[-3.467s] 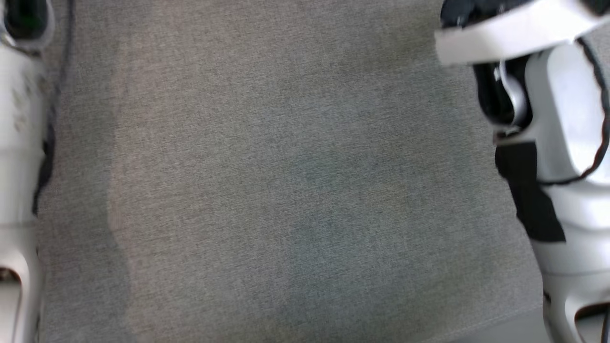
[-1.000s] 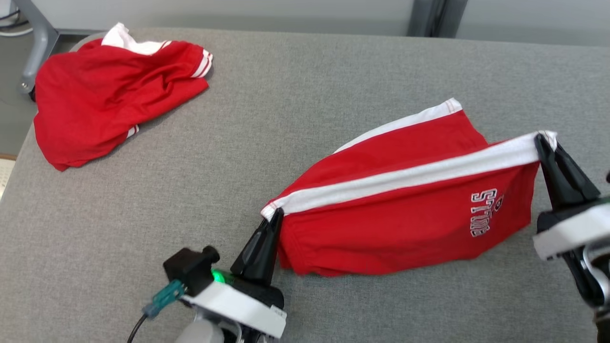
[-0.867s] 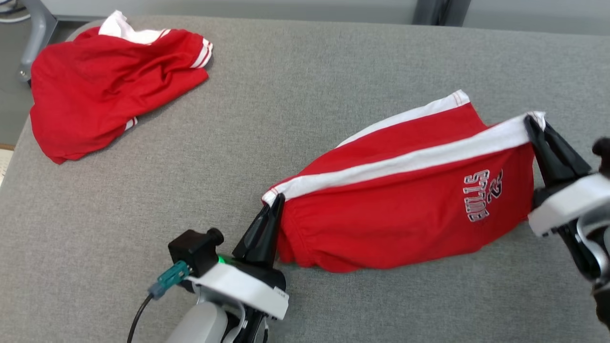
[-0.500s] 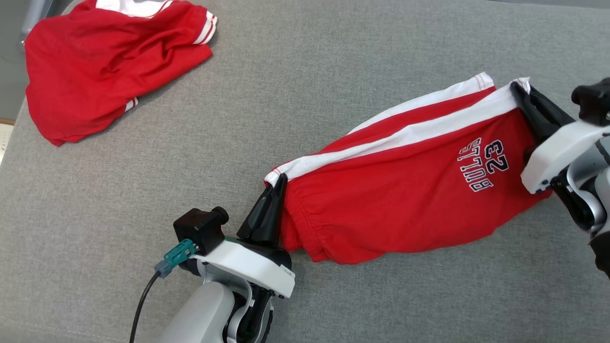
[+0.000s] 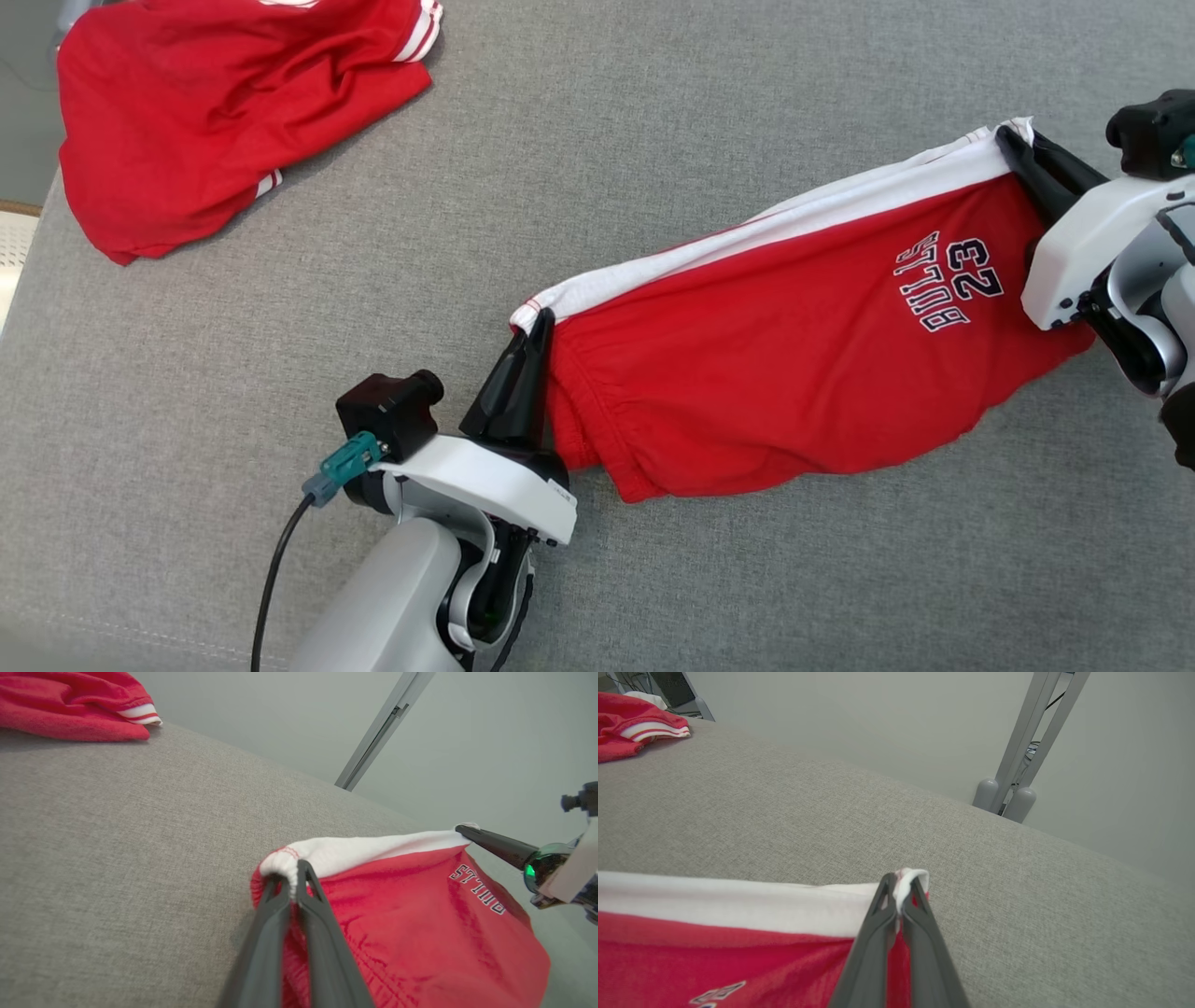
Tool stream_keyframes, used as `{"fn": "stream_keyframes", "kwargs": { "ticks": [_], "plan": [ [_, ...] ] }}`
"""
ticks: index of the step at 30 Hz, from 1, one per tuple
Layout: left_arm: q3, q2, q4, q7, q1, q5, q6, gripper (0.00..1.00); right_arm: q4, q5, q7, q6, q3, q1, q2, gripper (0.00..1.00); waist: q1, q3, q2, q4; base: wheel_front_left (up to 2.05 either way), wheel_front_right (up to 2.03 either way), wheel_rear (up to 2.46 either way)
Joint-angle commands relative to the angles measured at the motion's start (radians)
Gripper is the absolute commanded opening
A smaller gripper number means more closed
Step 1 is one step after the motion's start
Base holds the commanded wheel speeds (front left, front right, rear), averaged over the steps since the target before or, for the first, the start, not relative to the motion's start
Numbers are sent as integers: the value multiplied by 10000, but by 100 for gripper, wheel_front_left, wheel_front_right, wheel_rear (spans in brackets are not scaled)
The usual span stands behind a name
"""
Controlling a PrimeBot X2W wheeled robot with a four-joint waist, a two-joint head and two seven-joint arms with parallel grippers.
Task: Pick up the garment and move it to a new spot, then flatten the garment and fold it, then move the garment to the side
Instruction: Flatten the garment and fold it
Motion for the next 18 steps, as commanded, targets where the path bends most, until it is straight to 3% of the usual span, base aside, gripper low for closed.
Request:
{"fn": "stream_keyframes", "kwargs": {
  "ticks": [1,7,8,9,10,11,12,14,18],
  "plan": [
    [5,45,68,-7,-146,-53,48,0,111,100,-82,-3,96,-138,-45,0,-1,11,0,7,0,0,0],
    [-147,45,294,-7,-304,-220,48,0,650,636,-273,-3,943,-638,-61,0,-1,48,0,46,0,0,0],
    [-213,43,341,-7,-318,-230,36,0,733,734,-319,-3,1044,-698,-63,5,-1,43,0,51,0,0,0],
    [-288,45,385,-7,-346,-276,21,0,828,870,-304,-3,1138,-741,-47,31,-1,34,0,58,0,0,0],
    [-334,46,402,-7,-388,-302,30,16,901,965,-332,-3,1251,-800,-36,47,-1,22,0,66,0,0,0],
    [-396,48,416,-7,-434,-287,20,40,967,1067,-378,-3,1361,-853,-43,83,-1,5,0,73,0,0,0],
    [-459,43,438,-7,-460,-258,4,55,1022,1161,-387,-3,1465,-895,-66,96,-1,-19,0,78,0,0,0],
    [-508,45,445,-7,-462,-201,-11,100,1052,1372,-406,-3,1702,-919,-106,100,-1,-84,0,86,0,0,0],
    [-553,51,436,-7,-189,-132,-125,100,974,1811,-452,-3,2142,-1022,-280,100,-1,-238,0,75,0,0,0]
  ]
}}
